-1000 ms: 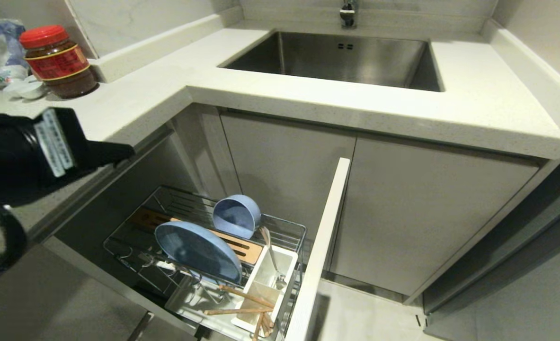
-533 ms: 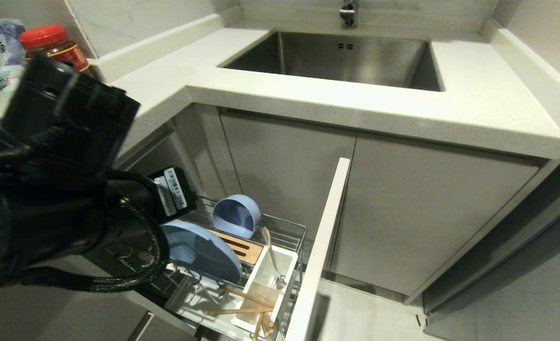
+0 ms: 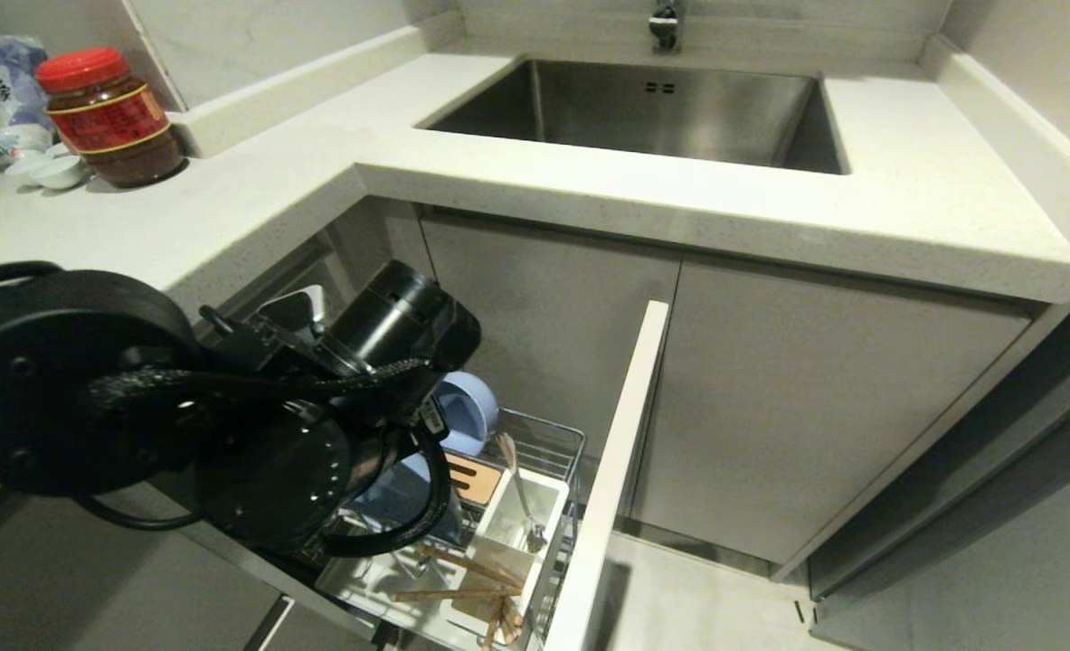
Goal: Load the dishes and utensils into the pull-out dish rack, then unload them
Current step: Take the plate out of the cupboard
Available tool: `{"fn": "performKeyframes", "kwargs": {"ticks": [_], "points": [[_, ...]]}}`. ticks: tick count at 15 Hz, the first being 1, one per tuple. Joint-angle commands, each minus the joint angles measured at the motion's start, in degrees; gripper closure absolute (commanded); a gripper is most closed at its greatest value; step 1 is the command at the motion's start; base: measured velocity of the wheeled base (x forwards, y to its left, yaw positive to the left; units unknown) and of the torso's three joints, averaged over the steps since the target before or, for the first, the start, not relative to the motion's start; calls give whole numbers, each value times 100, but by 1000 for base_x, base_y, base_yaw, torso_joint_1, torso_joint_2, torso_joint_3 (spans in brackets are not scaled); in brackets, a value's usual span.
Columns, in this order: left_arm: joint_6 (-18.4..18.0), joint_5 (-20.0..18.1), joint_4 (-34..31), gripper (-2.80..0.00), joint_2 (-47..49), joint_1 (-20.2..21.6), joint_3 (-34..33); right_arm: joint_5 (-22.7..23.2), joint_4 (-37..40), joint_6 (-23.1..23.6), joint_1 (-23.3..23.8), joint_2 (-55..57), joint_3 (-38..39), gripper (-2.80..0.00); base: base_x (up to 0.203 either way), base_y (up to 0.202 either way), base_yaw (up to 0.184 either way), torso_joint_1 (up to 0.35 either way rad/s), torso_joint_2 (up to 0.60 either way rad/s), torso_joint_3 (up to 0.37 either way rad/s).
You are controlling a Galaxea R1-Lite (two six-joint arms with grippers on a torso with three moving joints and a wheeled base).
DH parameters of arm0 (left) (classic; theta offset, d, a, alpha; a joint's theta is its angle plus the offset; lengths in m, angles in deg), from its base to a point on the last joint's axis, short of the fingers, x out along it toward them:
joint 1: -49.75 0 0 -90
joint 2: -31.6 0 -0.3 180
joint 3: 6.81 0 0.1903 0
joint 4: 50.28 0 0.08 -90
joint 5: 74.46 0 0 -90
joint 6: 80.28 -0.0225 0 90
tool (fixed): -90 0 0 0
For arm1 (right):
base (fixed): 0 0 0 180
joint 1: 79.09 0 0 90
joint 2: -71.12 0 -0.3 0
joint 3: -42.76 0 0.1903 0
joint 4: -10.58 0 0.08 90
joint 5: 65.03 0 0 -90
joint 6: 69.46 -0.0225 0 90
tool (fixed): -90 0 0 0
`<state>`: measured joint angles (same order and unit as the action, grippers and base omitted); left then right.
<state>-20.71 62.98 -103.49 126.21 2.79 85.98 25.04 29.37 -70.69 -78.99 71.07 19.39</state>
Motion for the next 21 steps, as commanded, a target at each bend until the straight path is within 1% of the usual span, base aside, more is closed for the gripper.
{"fn": "performKeyframes", "kwargs": {"ticks": [1,3,5,9,13,14,15,21], "points": [[207,229,-24,-280,626,128,-9,2,-9,0,-1,-4,149,0,0,0,0,0,0,0],[343,392,-119,-280,927,230,1,2,-5,0,-1,-4,149,0,0,0,0,0,0,0],[540,406,-200,-280,1132,280,22,2,0,0,-1,-4,149,0,0,0,0,0,0,0],[566,380,-58,-280,1362,454,132,2,0,0,-1,-4,149,0,0,0,0,0,0,0],[539,372,42,-280,1420,494,150,2,-7,0,-1,-4,149,0,0,0,0,0,0,0],[546,371,57,-218,1438,494,150,2,-9,0,-1,-4,149,0,0,0,0,0,0,0],[540,371,66,0,1429,494,157,2,-9,0,-1,-4,149,0,0,0,0,0,0,0],[565,371,75,0,1389,446,177,2,-5,0,-1,-4,149,0,0,0,0,0,0,0]]}}
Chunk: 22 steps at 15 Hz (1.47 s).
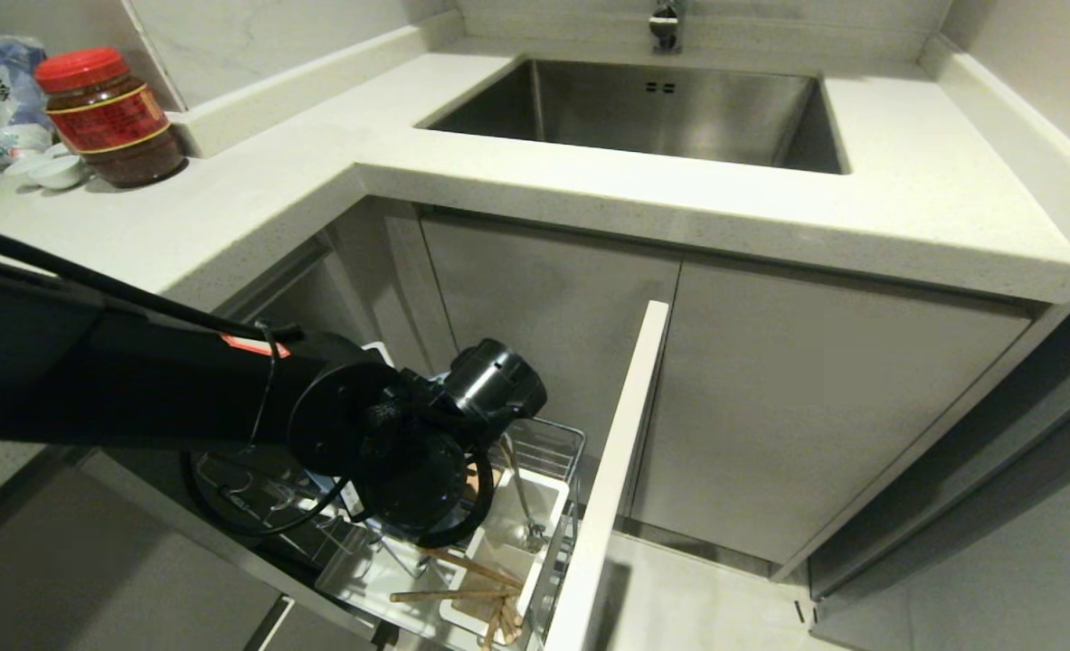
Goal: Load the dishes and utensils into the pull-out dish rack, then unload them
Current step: Take the plate out of the cupboard
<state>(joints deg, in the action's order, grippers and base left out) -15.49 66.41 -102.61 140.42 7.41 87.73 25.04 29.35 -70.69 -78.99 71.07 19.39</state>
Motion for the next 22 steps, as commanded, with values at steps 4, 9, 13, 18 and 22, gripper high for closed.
{"fn": "performKeyframes", "kwargs": {"ticks": [4,9,13,18,22], "points": [[60,37,-21,0,-116,-134,-15,1,2,0,-1,-4,149,0,0,0,0,0,0,0],[164,56,-42,0,-438,-339,-15,1,2,0,-1,-4,149,0,0,0,0,0,0,0],[111,407,-69,0,-1162,-576,45,1,-6,0,-1,-4,149,0,0,0,0,0,0,0],[-300,473,-74,0,-2221,-1397,178,1,-5,0,-1,-4,149,0,0,0,0,0,0,0],[-751,438,-66,0,-2759,-1852,228,1,2,0,-1,-4,149,0,0,0,0,0,0,0]]}}
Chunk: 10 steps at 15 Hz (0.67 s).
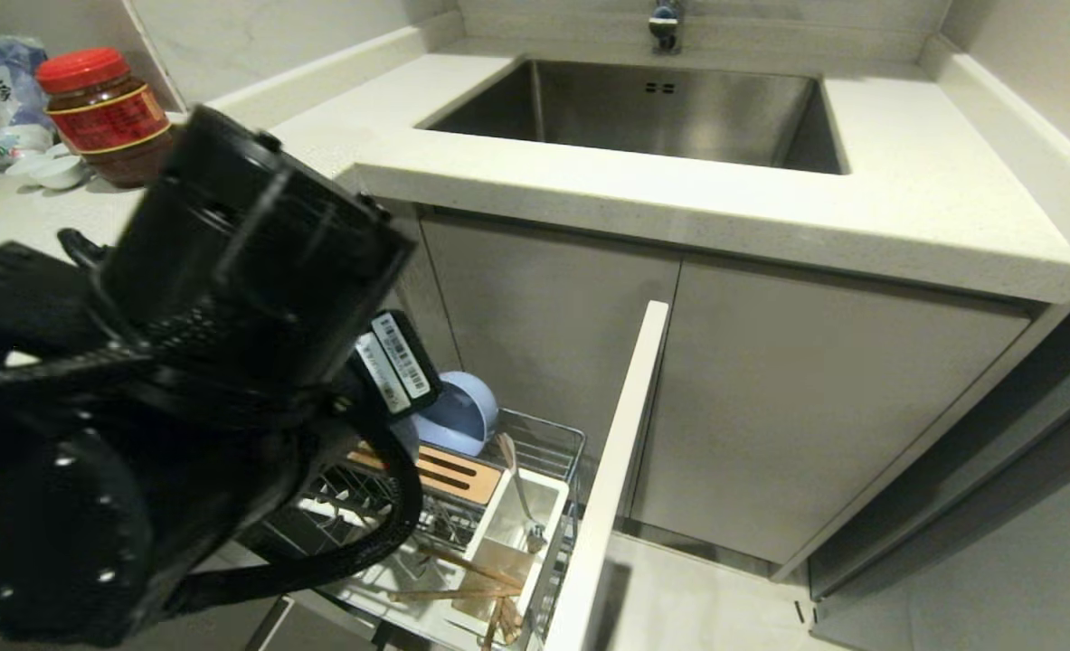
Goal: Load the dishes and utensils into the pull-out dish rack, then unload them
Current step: Take the plate out of the cupboard
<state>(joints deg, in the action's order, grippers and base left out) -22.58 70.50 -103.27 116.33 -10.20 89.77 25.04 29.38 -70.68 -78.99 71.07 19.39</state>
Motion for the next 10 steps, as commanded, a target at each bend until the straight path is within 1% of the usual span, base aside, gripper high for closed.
{"fn": "performKeyframes", "kwargs": {"ticks": [1,5,7,10], "points": [[-146,40,-1,0,-485,-100,95,1,-10,-1,-1,-4,149,0,0,0,0,0,0,0],[-694,59,4,0,-1099,-99,415,1,-1,-1,-1,-4,149,0,0,0,0,0,0,0],[-1023,59,22,0,-1399,-96,623,1,-10,-1,-1,-4,149,0,0,0,0,0,0,0],[-1482,59,23,0,-1836,-62,1046,1,-10,-1,-1,-4,149,0,0,0,0,0,0,0]]}}
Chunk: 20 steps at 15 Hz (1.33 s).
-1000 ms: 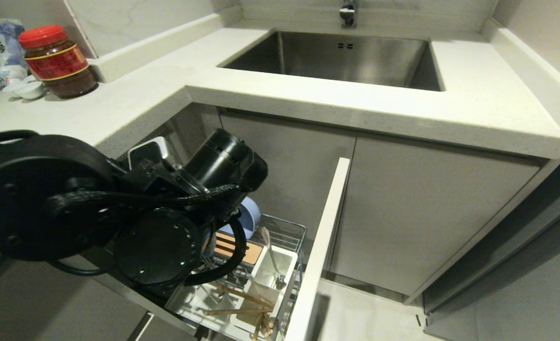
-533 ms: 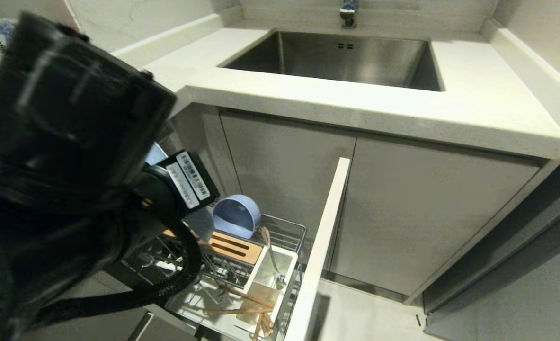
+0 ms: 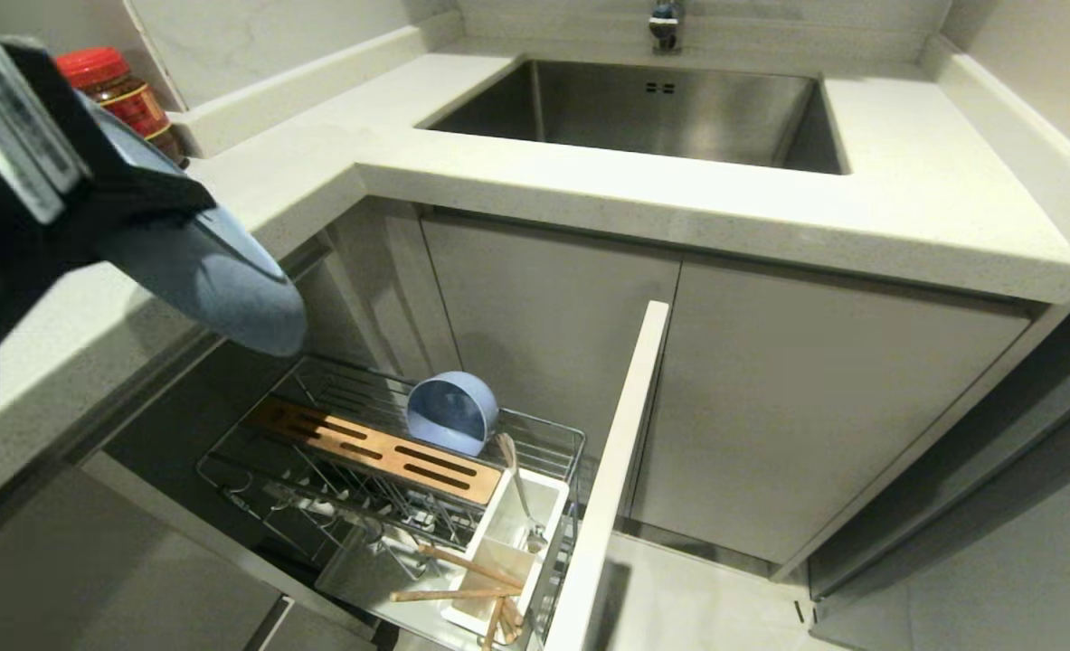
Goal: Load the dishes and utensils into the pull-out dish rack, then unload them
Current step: Take the plate out of the cupboard
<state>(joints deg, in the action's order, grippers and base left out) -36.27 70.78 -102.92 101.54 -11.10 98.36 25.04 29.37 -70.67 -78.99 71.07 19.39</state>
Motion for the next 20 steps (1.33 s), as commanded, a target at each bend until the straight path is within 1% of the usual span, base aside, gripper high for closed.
{"fn": "performKeyframes", "kwargs": {"ticks": [1,4,5,8,10,12,13,15,16,17,19,20], "points": [[-266,35,-14,0,-456,86,314,1,-6,-2,-1,-4,149,0,0,0,0,0,0,0],[-800,32,-11,0,-616,773,606,1,-2,-2,-1,-4,149,0,0,0,0,0,0,0],[-1004,32,-14,0,-650,1130,656,1,-2,-2,-1,-4,149,0,0,0,0,0,0,0],[-1620,31,-34,0,-672,2375,711,1,-4,-2,-1,-4,149,0,0,0,0,0,0,0],[-2130,31,-41,0,-667,3173,714,1,-9,-2,-1,-4,149,0,0,0,0,0,0,0],[-3007,76,-46,0,-624,3741,722,1,-8,-2,-1,-4,149,0,0,0,0,0,0,0],[-3302,143,-50,0,-541,4066,752,1,-9,-2,-1,-4,149,0,0,0,0,0,0,0],[-3556,228,-228,0,-283,4678,945,1,-8,-2,-1,-4,149,0,0,0,0,0,0,0],[-3629,236,-669,0,-129,4982,1211,1,0,-2,-1,-4,149,0,0,0,0,0,0,0],[-3668,239,-1316,0,-6,5122,1516,1,-9,-2,-1,-4,149,0,0,0,0,0,0,0],[-3697,257,-2703,0,267,5315,2092,1,-9,-2,-1,-4,149,0,0,0,0,0,0,0],[-3702,297,-3271,0,407,5361,2314,1,0,-2,-1,-4,149,0,0,0,0,0,0,0]]}}
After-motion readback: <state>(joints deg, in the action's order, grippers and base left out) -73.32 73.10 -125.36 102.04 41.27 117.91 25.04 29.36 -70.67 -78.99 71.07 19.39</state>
